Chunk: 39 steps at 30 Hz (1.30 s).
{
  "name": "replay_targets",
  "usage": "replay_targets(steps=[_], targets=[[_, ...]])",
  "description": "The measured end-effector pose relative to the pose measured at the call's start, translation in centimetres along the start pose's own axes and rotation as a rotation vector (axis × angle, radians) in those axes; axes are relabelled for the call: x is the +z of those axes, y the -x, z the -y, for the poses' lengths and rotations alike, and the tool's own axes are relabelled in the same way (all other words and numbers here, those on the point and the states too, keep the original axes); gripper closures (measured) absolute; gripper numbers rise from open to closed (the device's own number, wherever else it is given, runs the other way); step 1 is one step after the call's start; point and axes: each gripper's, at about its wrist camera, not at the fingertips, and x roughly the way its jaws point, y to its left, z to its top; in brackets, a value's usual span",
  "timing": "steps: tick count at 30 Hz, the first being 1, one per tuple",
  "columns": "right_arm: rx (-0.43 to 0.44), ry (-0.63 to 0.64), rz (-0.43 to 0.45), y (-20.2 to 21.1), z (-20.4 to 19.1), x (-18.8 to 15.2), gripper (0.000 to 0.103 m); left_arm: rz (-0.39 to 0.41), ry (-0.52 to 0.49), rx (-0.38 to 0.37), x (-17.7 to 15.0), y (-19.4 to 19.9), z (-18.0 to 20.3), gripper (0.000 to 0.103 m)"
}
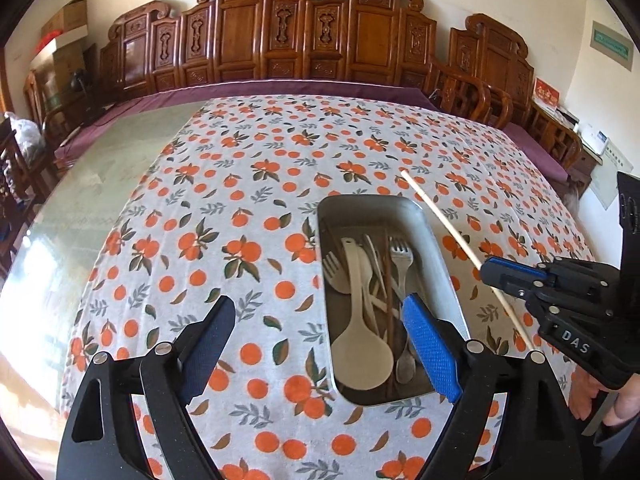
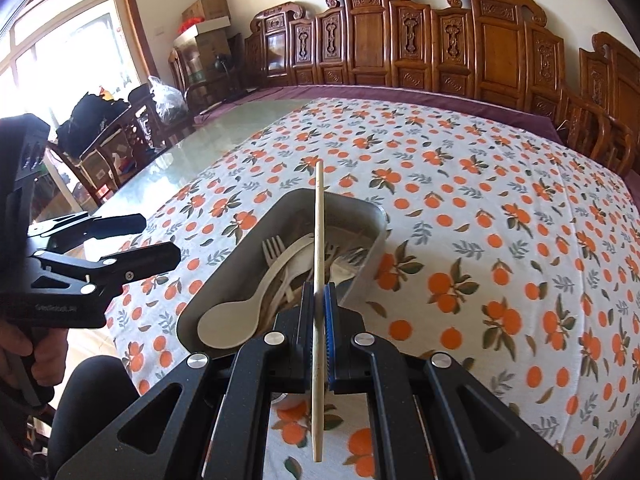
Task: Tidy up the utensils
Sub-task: 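Lower the held chopstick into the tray and open the right tool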
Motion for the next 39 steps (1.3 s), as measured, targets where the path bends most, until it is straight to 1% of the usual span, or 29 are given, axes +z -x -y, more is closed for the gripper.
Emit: replay_targets(steps=[12,18,22,25,29,33,36,39], targets=[[0.031,-0.066,-0.052,-4.2,-2.0,1.2,0.097,-0.002,0.031,0.006,-0.7,0.4,-1.5,0.021],[0.003,-0.08,-0.075,-6.2,-2.7,1.5,0.097,-0.003,0.038,0.007,-0.9,0.6,-2.0,0.021],[-0.024,-0.094,-0.088,-7.1,-2.4,1.2,0.097,-0.003,0.039,0.008,-1.0,0.7,-2.2,0.021],[-0.028,-0.115,-0.095,-7.6,-1.8,0.9,0.097,-0.002,0.04,0.009,-1.0,0.8,-2.2,0.021],[-0.015,-0.135,-0.074,-7.2,-1.2,0.8,0.095,-0.002,0.039,0.009,-1.0,0.9,-2.2,0.021],[-0.012,-0.118,-0.05,-6.0,-1.0,0.7,0.095,0.001,0.039,0.006,-1.1,1.0,-2.2,0.021],[-0.02,-0.117,-0.025,-4.4,-0.7,0.5,0.095,0.007,0.032,0.002,-1.2,1.4,-1.7,0.021],[-0.045,-0.115,0.009,-2.0,-0.3,-0.1,0.095,0.013,0.023,-0.004,-1.2,2.0,-0.9,0.021]])
